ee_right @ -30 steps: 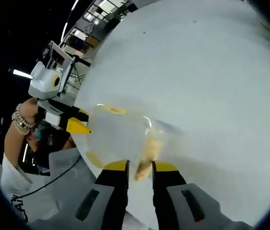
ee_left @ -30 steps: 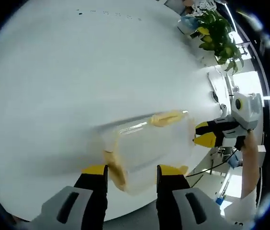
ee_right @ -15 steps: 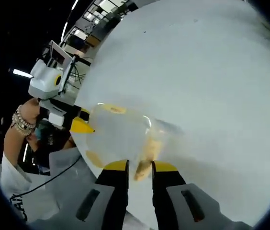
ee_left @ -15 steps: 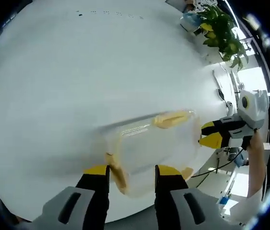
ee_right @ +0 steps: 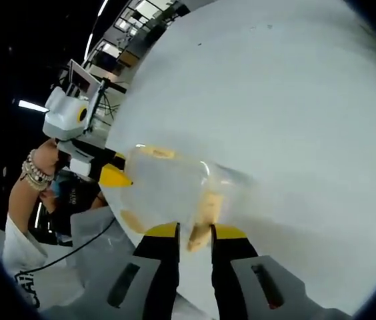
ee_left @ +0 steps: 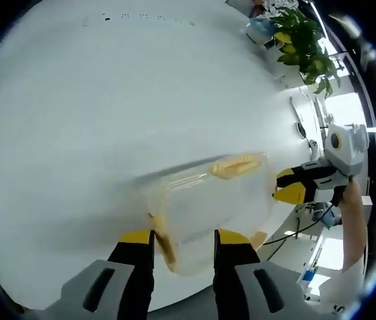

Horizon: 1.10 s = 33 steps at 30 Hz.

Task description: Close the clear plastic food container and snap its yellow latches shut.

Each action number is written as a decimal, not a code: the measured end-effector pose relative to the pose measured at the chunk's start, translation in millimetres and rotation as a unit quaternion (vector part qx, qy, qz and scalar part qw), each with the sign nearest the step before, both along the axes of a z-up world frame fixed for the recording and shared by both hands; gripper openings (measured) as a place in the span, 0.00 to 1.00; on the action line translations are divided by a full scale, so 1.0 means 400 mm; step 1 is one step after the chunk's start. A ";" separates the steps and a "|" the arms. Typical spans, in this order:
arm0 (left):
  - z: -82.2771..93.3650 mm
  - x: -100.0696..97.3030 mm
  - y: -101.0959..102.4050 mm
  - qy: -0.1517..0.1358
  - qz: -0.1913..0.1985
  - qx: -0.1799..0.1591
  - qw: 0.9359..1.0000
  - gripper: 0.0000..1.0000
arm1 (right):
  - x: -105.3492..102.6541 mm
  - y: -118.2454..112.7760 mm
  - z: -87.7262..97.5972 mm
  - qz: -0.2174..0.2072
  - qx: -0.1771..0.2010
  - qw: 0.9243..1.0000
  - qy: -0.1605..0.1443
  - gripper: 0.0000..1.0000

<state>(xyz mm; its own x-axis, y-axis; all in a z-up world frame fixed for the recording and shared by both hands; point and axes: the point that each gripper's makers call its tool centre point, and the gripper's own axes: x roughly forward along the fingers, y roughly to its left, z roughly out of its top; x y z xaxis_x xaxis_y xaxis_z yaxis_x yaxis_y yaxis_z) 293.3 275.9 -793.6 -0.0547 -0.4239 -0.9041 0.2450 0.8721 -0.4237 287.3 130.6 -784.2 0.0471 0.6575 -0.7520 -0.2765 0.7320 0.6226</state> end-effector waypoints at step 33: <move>0.070 0.026 -0.020 -0.134 -0.094 -0.038 0.986 0.42 | -0.008 0.002 0.029 0.001 0.028 0.997 -0.065 0.16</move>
